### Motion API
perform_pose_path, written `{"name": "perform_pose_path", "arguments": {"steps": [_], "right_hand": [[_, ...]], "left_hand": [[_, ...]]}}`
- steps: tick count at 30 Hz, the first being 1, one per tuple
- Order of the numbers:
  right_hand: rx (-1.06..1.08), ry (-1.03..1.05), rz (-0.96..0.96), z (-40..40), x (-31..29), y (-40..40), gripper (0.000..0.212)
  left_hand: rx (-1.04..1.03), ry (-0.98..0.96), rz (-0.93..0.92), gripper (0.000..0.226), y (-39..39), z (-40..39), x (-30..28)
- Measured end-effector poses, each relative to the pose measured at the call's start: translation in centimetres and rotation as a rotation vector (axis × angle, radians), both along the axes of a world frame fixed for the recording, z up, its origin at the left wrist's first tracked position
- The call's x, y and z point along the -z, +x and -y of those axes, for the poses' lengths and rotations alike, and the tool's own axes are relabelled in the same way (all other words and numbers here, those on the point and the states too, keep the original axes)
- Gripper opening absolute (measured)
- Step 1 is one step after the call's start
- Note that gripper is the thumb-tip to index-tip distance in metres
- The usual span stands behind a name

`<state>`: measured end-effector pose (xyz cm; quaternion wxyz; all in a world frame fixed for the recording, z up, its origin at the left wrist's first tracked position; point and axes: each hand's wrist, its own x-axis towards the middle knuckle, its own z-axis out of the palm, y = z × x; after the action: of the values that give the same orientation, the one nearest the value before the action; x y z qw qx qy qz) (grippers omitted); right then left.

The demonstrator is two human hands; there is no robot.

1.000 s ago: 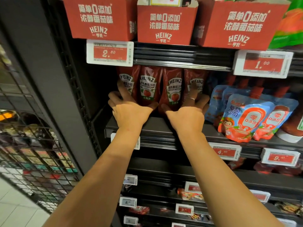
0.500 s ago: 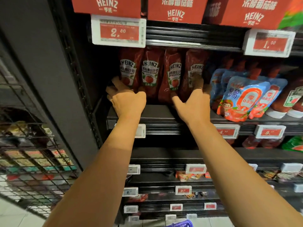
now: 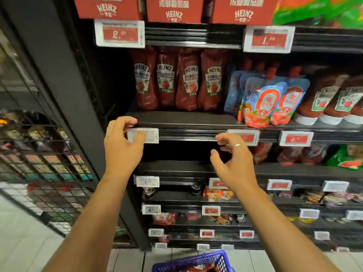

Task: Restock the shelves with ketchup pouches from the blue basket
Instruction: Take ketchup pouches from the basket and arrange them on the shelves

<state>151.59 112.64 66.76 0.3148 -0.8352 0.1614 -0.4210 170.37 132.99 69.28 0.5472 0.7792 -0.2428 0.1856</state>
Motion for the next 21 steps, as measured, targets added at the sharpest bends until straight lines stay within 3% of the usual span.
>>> {"name": "perform_pose_path", "arguments": {"steps": [2, 4, 8, 14, 16, 19, 21], "right_hand": [[-0.015, 0.061, -0.098, 0.4, 2.1, -2.1, 0.036], [-0.042, 0.152, -0.226, 1.2, 4.9, -4.2, 0.034], [-0.048, 0.319, -0.498, 2.3, 12.9, -8.3, 0.022], [-0.032, 0.746, -0.946, 1.0, 26.4, -16.6, 0.012], [0.034, 0.758, -1.079, -0.2, 29.3, -19.8, 0.017], [0.075, 0.845, -1.228, -2.0, 32.5, -24.1, 0.021], [0.084, 0.876, -1.312, -2.5, 34.5, -25.8, 0.015]], "left_hand": [[-0.067, 0.055, 0.084, 0.033, -2.0, -1.4, 2.8], [-0.091, 0.139, 0.022, 0.028, -4.0, -2.5, 6.6], [0.012, 0.326, -0.385, 0.021, -9.7, -4.1, 15.7], [0.075, 0.645, -0.889, 0.017, -19.7, -6.9, 27.3], [0.023, 0.723, -1.001, 0.013, -22.6, -7.8, 30.0], [0.101, 0.904, -1.13, 0.037, -26.3, -8.8, 33.2], [0.076, 0.978, -1.224, 0.029, -27.8, -9.5, 35.6]]}}
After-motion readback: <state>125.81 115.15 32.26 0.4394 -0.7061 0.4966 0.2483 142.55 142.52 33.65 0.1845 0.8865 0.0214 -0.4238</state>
